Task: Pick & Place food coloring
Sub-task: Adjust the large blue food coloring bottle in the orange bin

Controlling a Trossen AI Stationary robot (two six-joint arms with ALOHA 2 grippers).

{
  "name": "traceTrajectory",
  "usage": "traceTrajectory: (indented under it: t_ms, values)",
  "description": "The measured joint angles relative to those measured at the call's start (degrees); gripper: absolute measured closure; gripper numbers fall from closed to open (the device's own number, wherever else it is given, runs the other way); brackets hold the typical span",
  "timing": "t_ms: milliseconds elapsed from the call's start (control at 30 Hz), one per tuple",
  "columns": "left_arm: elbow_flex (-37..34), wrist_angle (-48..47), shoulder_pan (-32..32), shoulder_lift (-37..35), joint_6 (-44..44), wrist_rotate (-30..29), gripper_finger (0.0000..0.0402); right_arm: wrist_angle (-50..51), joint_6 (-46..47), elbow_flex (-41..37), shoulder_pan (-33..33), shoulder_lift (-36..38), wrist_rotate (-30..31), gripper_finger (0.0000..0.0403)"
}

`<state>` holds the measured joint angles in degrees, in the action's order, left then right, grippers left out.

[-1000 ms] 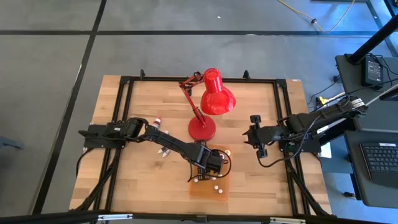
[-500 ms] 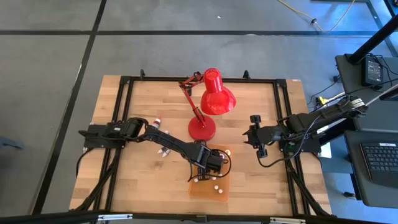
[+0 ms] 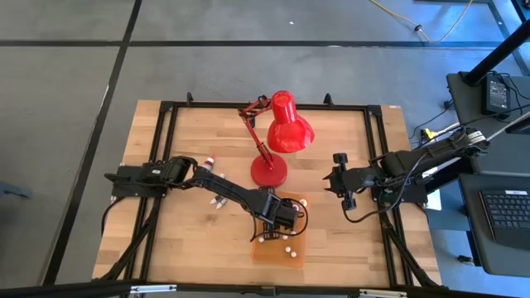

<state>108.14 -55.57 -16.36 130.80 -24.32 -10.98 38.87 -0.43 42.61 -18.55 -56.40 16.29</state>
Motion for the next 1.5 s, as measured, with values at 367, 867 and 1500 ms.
traceTrajectory:
  t_ms: [367, 867, 1500]
  values:
    - [0.0, 0.0, 0.0, 0.0, -0.5, 0.2, 0.0225, 0.0, 0.0, 0.0, 0.0, 0.0, 0.0, 0.0247]
    - [0.0, 0.0, 0.0, 0.0, -1.5, 1.1, 0.0237, 0.0, 0.0, 0.0, 0.0, 0.0, 0.0, 0.0247]
    - [-0.1, 0.5, 0.0, 0.2, -1.6, -2.6, 0.0237, 0.0, 0.4, 0.0, 0.0, 0.0, 0.0, 0.0247]
